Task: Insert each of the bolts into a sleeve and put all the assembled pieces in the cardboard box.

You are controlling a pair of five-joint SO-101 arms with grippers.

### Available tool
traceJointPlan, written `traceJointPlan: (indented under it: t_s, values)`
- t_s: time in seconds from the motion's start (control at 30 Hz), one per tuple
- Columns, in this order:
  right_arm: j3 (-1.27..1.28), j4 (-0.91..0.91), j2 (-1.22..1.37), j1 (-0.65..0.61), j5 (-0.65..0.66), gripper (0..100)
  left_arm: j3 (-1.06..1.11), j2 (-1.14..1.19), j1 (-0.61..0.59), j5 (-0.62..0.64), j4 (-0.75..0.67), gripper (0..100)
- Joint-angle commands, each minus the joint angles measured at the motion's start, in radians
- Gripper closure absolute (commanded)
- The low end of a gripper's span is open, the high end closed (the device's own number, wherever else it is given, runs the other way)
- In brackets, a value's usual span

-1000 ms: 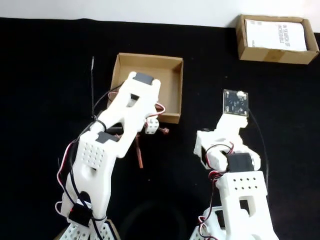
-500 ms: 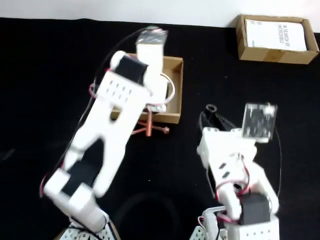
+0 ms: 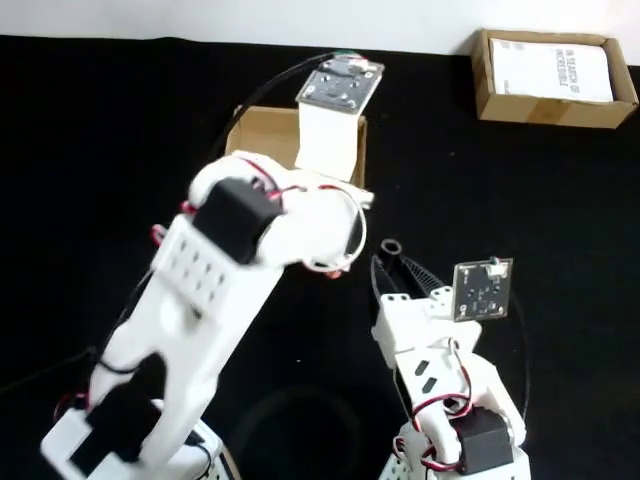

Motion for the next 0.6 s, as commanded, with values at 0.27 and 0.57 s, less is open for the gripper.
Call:
traceJointPlan:
  t_s: [0.27,0.57]
  values:
    - [0.002,-0.033,-0.012,-0.005,0.011,99.1,0.071,-0.160,0.104,-0.011,-0.327,99]
    - [0.002,-0.033,-0.012,-0.005,0.011,99.1,0.315,-0.170,0.108,-0.011,-0.621,99]
